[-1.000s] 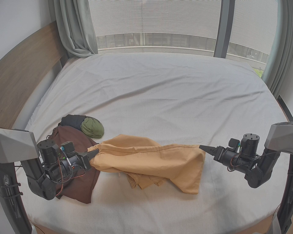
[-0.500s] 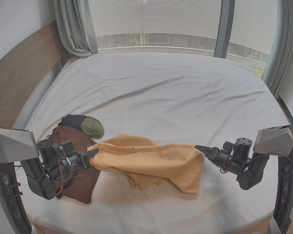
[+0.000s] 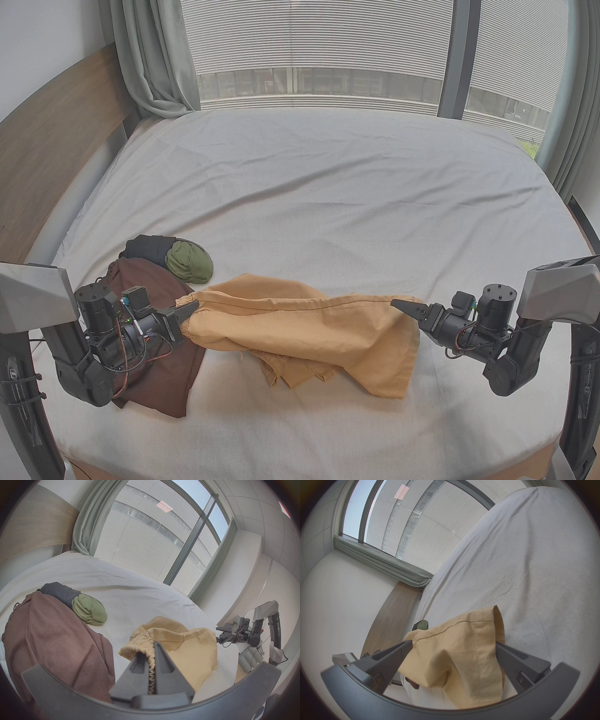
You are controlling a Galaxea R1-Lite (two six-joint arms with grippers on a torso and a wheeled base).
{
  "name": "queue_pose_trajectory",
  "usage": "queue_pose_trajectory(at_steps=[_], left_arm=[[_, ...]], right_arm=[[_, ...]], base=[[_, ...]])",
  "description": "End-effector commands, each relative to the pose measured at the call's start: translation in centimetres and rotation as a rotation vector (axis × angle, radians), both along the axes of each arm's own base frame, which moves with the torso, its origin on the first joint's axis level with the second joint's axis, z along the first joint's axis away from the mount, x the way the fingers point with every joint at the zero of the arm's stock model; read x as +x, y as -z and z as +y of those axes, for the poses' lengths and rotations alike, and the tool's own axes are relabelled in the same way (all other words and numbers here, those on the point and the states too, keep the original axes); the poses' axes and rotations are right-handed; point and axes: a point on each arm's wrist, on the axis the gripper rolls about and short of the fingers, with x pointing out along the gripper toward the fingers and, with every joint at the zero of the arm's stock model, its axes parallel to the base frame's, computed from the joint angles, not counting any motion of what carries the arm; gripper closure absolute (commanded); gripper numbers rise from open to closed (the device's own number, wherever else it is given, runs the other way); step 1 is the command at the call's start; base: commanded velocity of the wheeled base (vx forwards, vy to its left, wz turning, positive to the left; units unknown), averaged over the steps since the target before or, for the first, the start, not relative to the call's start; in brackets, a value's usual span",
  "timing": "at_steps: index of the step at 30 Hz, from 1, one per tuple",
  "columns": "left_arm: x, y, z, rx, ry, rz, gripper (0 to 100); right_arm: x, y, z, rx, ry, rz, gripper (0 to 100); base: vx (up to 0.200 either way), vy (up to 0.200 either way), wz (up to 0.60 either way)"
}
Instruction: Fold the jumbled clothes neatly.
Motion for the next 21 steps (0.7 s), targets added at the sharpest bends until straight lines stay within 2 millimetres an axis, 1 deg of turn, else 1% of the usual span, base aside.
queue_pose_trajectory(at_steps=[1,2,6,13,19,21], left_arm=[[0.1,0.1,0.2,0.000,-0.005,0.001,100],[0.1,0.1,0.1,0.000,-0.003,0.000,100],[0.1,0.1,0.1,0.000,-0.003,0.000,100],[0.0,0.1,0.0,0.000,0.000,0.004,100],[-0.1,0.2,-0.2,0.000,0.006,0.007,100],[-0.1,0.0,-0.2,0.000,0.006,0.003,100]], right_arm=[[-1.3,-2.9,0.0,0.021,-0.037,-0.055,0],[-1.8,-3.9,-0.1,0.030,-0.059,-0.074,0],[-2.3,-4.8,-0.2,0.040,-0.083,-0.091,0],[-1.9,-4.6,-0.3,0.041,-0.082,-0.092,0],[0.3,-1.4,-0.9,0.029,-0.049,-0.041,0],[0.6,-1.0,-1.1,0.028,-0.043,-0.037,0]], base=[[0.000,0.000,0.00],[0.000,0.000,0.00],[0.000,0.000,0.00],[0.000,0.000,0.00],[0.000,0.000,0.00],[0.000,0.000,0.00]])
